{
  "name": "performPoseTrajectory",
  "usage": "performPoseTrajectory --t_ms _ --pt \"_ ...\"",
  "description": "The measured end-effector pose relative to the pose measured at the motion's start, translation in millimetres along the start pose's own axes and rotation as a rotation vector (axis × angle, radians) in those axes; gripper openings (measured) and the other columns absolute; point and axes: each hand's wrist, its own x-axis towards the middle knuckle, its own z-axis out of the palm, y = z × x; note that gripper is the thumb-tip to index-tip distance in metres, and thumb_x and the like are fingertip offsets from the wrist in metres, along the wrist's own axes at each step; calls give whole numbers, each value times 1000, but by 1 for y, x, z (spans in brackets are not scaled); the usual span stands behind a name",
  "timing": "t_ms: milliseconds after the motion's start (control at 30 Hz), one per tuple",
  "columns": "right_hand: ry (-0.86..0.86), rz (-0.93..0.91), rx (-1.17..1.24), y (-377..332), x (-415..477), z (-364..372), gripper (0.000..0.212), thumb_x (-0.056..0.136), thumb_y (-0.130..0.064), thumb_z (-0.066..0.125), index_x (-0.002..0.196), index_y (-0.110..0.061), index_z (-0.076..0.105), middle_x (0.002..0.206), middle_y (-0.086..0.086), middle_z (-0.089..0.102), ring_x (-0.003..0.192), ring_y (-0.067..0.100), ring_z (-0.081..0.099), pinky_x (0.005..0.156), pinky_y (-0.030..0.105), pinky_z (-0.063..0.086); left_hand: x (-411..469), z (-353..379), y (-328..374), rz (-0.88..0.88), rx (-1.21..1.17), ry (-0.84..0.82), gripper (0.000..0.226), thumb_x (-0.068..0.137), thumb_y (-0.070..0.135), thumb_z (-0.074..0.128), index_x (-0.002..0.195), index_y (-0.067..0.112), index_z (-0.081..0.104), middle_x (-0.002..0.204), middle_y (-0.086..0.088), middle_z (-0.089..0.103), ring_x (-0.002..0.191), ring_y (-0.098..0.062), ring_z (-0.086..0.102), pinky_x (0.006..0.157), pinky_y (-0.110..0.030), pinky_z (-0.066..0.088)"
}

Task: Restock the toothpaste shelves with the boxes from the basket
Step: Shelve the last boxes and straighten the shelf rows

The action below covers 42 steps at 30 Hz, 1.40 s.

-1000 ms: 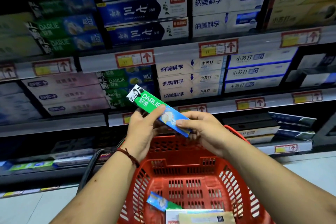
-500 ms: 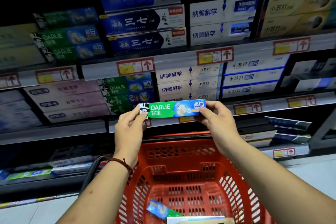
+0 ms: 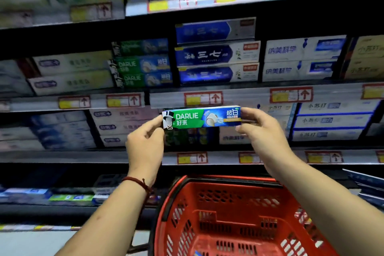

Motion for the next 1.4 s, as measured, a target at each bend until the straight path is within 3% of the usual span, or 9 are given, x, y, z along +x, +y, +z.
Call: performPoseTrajectory --t_ms 300,433,533,667,767,933,1133,1200,1400 --pt "-126 -148 -25 -76 37 90 21 95 -14 65 99 -34 67 98 -19 69 88 -1 63 69 15 48 88 -66 49 135 58 84 44 93 5 57 130 24 70 115 7 72 85 7 64 67 -9 49" --pt "-134 -156 -102 -97 63 122 40 93 -16 66 133 -20 62 128 -5 66 111 12 62 98 32 51 127 -83 63 164 114 125 46 90 5 57 128 28 71 109 15 70 76 5 58 63 -4 47" --pt "-132 -172 -148 -108 82 143 54 94 -18 65 146 -14 53 140 -1 58 124 15 56 102 31 46 155 -88 71 153 88 142 48 90 5 57 128 29 72 99 26 69 75 4 56 75 -14 51" --pt "-102 -198 -165 -121 103 161 20 90 -15 64 108 -7 65 89 2 62 77 16 53 62 32 40 190 -83 78 137 65 110 49 85 9 59 130 27 70 117 17 70 107 -2 63 104 -28 50" --pt "-86 -162 -180 -129 115 169 24 86 -14 66 101 3 57 81 8 51 72 20 44 63 35 36 210 -74 81 90 64 140 50 84 9 60 129 25 71 119 11 70 102 -6 60 96 -24 47" --pt "-113 -146 -273 -126 123 183 38 87 -15 63 113 11 56 79 10 44 69 20 39 61 36 32 223 -66 66 42 126 130 21 89 13 61 72 25 65 70 7 55 71 -17 43 64 -28 35" --pt "-62 -138 -314 -106 120 187 35 90 -14 58 121 3 57 73 14 48 62 21 38 55 34 32 222 -62 54 119 168 50 28 96 10 56 110 33 65 74 7 59 59 -14 41 57 -26 35" --pt "-42 -120 -319 -105 119 188 21 90 -12 58 107 -1 58 69 7 41 60 20 37 53 33 31 222 -60 54 127 208 65 21 95 12 58 109 21 70 74 4 58 65 -16 45 59 -26 37" --pt "-97 -135 -331 -107 115 181 46 91 -14 59 133 3 51 90 18 65 70 24 51 60 38 45 213 -59 66 140 296 65 14 92 18 59 92 32 63 84 1 66 71 -23 54 63 -28 45"
